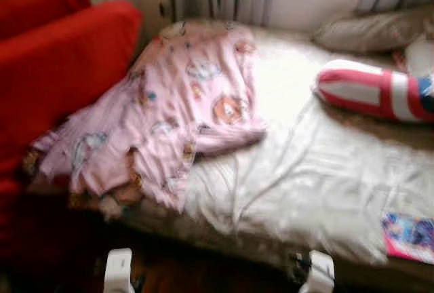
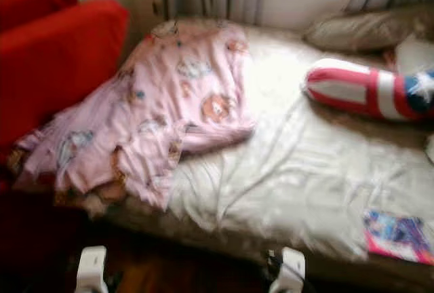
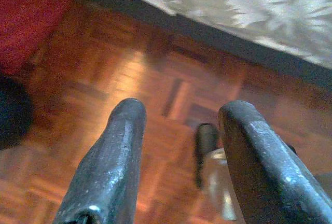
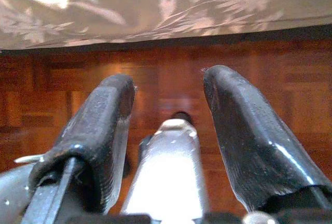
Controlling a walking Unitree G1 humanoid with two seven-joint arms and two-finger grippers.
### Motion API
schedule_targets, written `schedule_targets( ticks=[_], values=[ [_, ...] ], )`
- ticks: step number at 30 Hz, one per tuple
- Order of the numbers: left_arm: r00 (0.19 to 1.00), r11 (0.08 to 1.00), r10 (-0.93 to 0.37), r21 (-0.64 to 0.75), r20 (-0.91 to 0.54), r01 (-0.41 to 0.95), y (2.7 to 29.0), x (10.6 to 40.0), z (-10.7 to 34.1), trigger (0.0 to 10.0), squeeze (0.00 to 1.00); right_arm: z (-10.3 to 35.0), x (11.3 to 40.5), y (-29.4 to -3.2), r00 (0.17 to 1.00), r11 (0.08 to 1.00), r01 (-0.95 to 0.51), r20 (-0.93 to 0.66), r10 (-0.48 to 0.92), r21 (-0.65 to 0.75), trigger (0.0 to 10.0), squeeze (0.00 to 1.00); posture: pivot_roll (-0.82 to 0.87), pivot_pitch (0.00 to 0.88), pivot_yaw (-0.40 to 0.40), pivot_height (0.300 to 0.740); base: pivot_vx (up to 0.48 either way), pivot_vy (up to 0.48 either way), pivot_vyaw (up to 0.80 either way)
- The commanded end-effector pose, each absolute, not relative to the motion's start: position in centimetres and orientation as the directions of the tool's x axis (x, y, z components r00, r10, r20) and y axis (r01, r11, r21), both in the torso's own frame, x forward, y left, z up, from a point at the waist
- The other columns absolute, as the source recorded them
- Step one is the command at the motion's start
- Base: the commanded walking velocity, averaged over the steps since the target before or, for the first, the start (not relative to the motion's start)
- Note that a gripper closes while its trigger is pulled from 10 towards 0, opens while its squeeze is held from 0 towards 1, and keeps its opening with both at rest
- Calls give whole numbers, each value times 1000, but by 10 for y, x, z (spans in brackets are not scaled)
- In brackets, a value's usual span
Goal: Clean up the room
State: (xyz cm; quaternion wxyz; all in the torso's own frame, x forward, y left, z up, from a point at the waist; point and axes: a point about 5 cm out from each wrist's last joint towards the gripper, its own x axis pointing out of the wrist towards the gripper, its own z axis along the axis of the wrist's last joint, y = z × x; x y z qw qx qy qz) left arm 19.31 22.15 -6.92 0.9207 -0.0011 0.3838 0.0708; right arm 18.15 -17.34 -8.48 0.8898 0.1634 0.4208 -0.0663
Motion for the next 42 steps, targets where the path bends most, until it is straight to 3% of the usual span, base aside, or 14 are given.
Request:
schedule_targets(
  ticks=[1,16,35,42],
  values=[
    [676,991,117,37,-728,-132,215,187,-74,10000,0,-88,173,-182,616,937,278,-788,-4,213,10000,0,46,95,-36,740,0,480,0],
    [677,990,120,39,-726,-133,215,187,-74,10000,0,-89,172,-182,613,936,280,-790,-5,211,10000,0,53,116,-42,740,0,465,0],
    [679,990,120,35,-725,-137,216,188,-74,10000,0,-87,173,-190,618,945,262,-786,-7,197,10000,0,57,142,-43,740,0,0,0],
    [679,990,116,33,-725,-133,216,188,-74,10000,0,-88,174,-182,617,942,263,-787,2,208,10000,0,55,144,-43,740,124,0,789]
  ],
)
